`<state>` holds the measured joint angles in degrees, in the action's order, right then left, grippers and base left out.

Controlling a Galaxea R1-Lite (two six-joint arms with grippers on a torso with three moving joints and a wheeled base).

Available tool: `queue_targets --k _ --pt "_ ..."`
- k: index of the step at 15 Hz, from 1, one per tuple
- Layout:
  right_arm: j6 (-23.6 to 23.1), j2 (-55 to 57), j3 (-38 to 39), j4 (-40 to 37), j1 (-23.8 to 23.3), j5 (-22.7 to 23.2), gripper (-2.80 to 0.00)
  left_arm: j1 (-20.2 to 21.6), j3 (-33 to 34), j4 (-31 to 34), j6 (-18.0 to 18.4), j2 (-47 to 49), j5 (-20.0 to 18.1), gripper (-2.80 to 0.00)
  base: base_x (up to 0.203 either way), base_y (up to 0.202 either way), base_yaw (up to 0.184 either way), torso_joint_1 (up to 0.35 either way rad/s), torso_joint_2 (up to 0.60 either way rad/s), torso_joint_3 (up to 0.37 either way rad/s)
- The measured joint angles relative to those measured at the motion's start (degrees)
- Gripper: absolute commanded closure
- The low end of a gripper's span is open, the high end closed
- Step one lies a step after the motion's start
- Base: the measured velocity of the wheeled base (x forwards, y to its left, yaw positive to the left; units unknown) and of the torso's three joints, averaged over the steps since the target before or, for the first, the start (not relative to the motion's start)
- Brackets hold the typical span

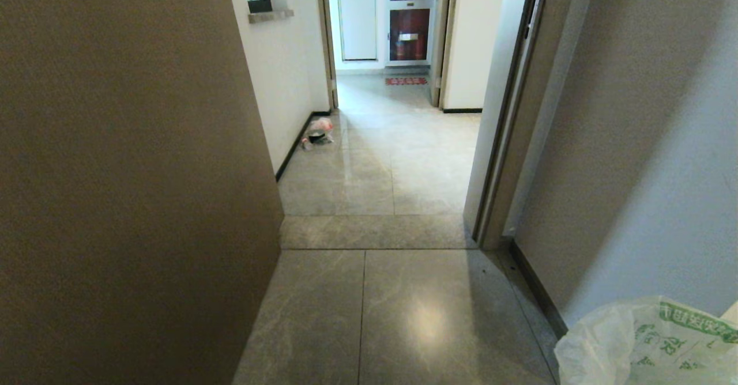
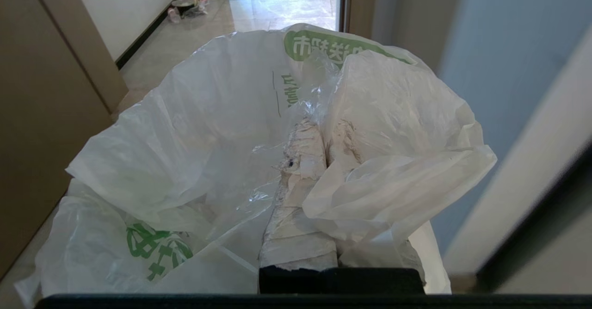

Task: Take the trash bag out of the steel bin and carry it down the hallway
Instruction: Put the trash bag at the door

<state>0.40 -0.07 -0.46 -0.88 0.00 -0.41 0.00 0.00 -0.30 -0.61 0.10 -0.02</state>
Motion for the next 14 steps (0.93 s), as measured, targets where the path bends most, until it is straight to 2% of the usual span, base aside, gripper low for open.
queue_targets --k 14 --pt "0.0 0.0 0.0 0.0 0.0 0.0 0.0 0.0 0.0 0.0 0.1 0.0 0.0 0.0 0.191 0.0 0.001 0.002 0.0 0.002"
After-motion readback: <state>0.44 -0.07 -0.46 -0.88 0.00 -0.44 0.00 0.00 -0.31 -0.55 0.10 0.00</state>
